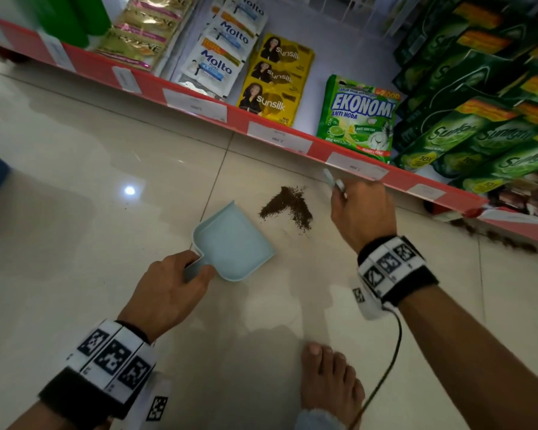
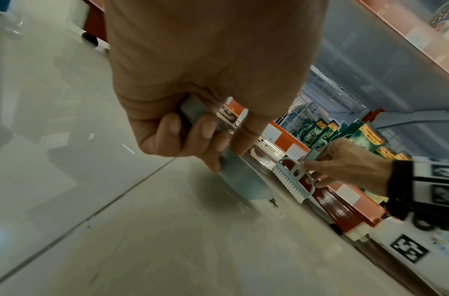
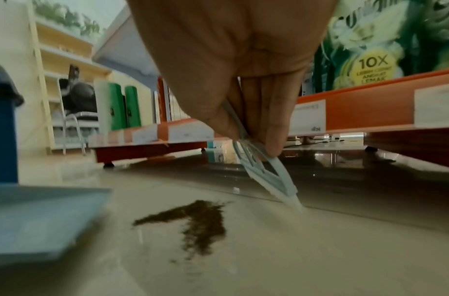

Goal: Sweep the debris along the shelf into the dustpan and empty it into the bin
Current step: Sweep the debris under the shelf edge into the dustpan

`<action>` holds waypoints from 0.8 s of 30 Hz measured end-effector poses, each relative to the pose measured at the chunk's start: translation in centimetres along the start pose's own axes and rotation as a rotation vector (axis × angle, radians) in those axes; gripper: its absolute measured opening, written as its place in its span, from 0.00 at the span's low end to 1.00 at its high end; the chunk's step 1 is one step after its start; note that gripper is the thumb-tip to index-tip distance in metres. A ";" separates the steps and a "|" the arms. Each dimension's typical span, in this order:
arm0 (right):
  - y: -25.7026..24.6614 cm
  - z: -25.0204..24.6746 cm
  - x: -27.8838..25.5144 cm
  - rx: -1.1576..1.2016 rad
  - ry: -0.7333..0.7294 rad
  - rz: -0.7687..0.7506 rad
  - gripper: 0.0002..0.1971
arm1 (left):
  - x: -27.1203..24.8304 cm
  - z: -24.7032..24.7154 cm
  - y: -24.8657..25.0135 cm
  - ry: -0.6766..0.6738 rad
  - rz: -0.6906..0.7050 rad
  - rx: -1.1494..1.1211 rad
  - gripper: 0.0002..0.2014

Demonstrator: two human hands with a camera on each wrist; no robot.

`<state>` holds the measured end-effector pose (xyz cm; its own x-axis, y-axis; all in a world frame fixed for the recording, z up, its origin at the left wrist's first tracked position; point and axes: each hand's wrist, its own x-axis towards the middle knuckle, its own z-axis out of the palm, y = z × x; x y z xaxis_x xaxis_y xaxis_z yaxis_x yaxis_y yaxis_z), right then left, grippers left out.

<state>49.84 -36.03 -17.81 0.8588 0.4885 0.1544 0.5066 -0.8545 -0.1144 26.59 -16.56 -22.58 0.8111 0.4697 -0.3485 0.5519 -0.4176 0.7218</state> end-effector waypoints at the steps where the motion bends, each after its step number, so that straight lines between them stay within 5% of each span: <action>1: 0.4 0.4 0.9 -0.040 -0.041 0.002 0.14 | -0.3 0.0 -0.3 0.002 -0.006 -0.003 0.18; 6: -0.5 1.7 1.4 -0.048 -0.295 -0.162 0.16 | -1.3 0.2 -1.1 0.005 -0.042 0.002 0.20; 12: -0.7 1.0 -2.6 0.234 -0.218 -0.347 0.13 | -1.7 0.0 -1.3 0.005 -0.053 -0.014 0.21; 17: 0.8 1.2 0.9 0.210 -0.098 -0.221 0.13 | -1.5 0.1 -1.4 -0.010 -0.064 -0.017 0.20; 20: -0.1 1.9 2.9 0.140 -0.176 -0.204 0.14 | -1.6 0.2 -1.2 -0.015 -0.082 0.001 0.20; 24: -2.5 2.5 2.3 0.251 -0.314 -0.410 0.14 | -1.7 -0.1 -1.0 -0.004 -0.094 0.004 0.21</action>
<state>50.74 -32.29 -19.64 0.5500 0.8331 -0.0593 0.7728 -0.5346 -0.3420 24.60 -16.88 -22.67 0.7562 0.5040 -0.4173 0.6266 -0.3744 0.6835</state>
